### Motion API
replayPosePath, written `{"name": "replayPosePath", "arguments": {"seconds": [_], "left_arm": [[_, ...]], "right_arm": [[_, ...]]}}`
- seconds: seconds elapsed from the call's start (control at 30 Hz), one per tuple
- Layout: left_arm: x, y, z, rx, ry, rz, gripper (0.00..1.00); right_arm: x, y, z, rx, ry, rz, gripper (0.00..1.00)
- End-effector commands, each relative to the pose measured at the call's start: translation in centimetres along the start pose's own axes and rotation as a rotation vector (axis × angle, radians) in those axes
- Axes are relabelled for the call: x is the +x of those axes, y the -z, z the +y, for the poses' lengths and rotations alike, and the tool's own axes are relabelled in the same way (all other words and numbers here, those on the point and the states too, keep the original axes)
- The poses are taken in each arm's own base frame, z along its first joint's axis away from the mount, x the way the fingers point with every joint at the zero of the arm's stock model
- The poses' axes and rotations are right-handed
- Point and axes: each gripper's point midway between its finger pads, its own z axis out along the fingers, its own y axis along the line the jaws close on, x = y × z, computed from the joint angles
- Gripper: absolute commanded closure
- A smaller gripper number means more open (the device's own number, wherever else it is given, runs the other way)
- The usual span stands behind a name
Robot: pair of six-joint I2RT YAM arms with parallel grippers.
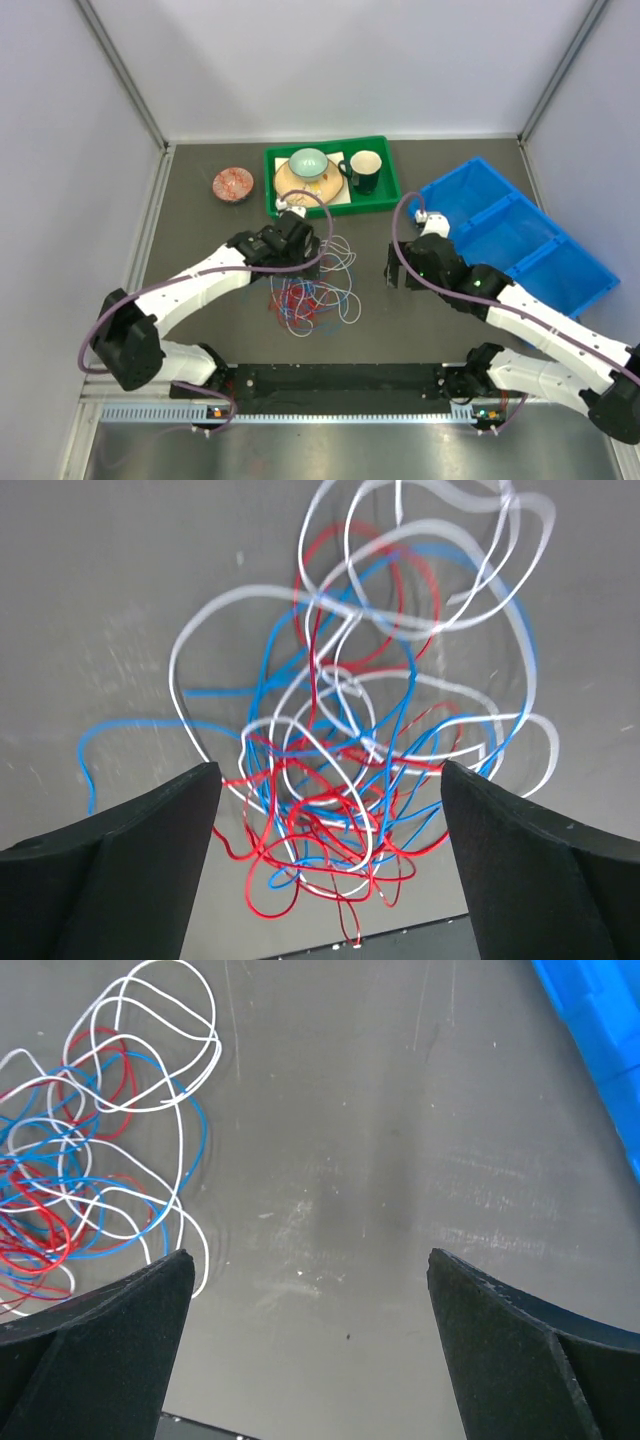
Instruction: Untangle the cables
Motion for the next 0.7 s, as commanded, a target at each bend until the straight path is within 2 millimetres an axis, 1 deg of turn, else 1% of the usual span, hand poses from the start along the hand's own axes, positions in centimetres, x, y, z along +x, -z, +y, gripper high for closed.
{"name": "replayPosePath", "arguments": {"seconds": [0.0,0.07,0.13,0.17,0.2,0.27,0.3,0.33,0.37,0.4,0.47,0.5,0.53,0.57,0.6,0.63,0.67], "left_arm": [[2.6,-1.4,-0.2,-0.088,0.028,0.049,0.07],[3.4,-2.0,0.0,-0.114,0.035,0.072,0.09],[4.5,-3.2,0.0,-0.13,0.044,0.09,0.21],[4.7,-3.5,0.1,-0.135,0.053,0.093,0.31],[5.0,-3.8,0.2,-0.145,0.053,0.103,0.52],[4.7,-4.0,0.3,-0.152,0.049,0.091,0.8],[4.4,-3.8,0.3,-0.154,0.045,0.087,1.0],[3.6,-3.3,0.2,-0.152,0.043,0.079,1.0],[3.0,-2.9,0.2,-0.149,0.033,0.066,1.0],[1.9,-2.1,0.4,-0.134,0.051,0.038,1.0],[0.6,-1.3,0.4,-0.064,0.089,0.033,1.0],[-0.2,-0.4,0.2,-0.016,0.113,0.011,1.0],[-0.3,-0.1,0.3,0.006,0.127,0.014,1.0],[-0.8,0.0,0.8,0.02,0.153,0.006,1.0],[-1.0,0.6,0.4,0.064,0.165,0.008,1.0],[-0.8,0.6,0.6,0.07,0.175,0.015,1.0],[-0.9,0.6,0.7,0.077,0.189,0.015,1.0]], "right_arm": [[-1.4,0.5,0.8,-0.041,-0.065,-0.069,0.01],[-1.5,0.3,0.9,-0.036,-0.065,-0.065,0.01],[-1.5,0.1,1.1,-0.034,-0.065,-0.056,0.01],[-1.5,-0.1,1.2,-0.031,-0.064,-0.049,0.01],[-1.4,-0.2,1.3,-0.031,-0.063,-0.044,0.01],[-1.4,-0.6,1.6,-0.033,-0.061,-0.036,0.01],[-1.5,-0.7,1.7,-0.034,-0.061,-0.034,0.01],[-1.7,-0.9,2.0,-0.039,-0.062,-0.033,0.01],[-1.4,-1.4,2.2,-0.036,-0.058,-0.018,0.01],[-1.5,-1.8,2.8,-0.055,-0.058,-0.013,0.02],[-2.1,-2.4,4.0,-0.082,-0.062,-0.008,0.04],[-1.2,-3.5,4.5,-0.083,-0.055,0.039,0.05],[-2.0,-3.9,5.6,-0.11,-0.068,0.029,0.06],[-1.7,-4.4,6.4,-0.137,-0.067,0.054,0.07],[-1.0,-5.7,7.0,-0.139,-0.061,0.088,0.09],[-1.8,-6.3,8.1,-0.166,-0.074,0.079,0.09],[-1.9,-6.8,8.6,-0.177,-0.088,0.091,0.09]]}}
